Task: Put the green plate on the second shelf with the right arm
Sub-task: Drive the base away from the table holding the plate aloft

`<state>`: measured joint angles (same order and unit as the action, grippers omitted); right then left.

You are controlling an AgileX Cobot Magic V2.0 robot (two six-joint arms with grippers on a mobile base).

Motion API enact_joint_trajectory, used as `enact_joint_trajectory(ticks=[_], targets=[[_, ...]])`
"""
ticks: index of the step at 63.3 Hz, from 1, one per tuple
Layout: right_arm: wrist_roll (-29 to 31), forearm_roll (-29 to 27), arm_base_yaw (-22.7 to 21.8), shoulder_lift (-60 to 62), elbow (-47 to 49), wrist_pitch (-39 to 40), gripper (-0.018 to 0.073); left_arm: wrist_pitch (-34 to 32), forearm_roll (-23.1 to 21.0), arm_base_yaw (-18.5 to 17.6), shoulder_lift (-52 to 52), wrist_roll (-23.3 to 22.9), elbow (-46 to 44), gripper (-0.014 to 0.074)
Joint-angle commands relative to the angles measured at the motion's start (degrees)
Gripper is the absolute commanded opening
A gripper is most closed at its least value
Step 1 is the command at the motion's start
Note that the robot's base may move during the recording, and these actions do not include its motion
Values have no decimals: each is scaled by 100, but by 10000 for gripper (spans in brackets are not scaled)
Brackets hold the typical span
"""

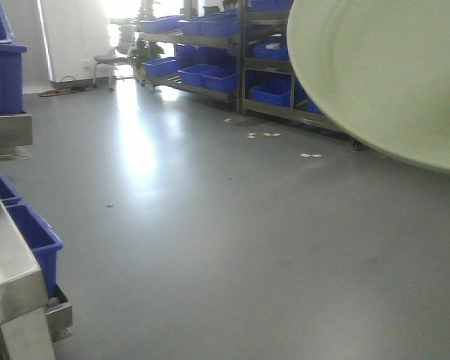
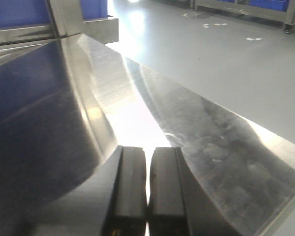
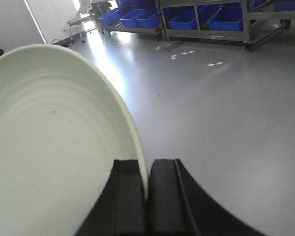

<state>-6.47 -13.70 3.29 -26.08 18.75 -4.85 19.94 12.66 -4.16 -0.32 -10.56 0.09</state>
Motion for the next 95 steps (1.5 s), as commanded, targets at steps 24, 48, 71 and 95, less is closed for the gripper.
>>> enact_joint_trajectory(ticks=[24, 48, 71, 95], targets=[[-1, -14, -39, 0, 195, 666, 55, -350, 5, -25, -138, -28, 240, 125], [-1, -14, -39, 0, 195, 666, 55, -350, 5, -25, -138, -28, 240, 125], [-1, -14, -39, 0, 195, 666, 55, -350, 5, -25, -138, -28, 240, 125], [-1, -14, -39, 0, 195, 666, 55, -350, 5, -25, -138, -28, 240, 125]])
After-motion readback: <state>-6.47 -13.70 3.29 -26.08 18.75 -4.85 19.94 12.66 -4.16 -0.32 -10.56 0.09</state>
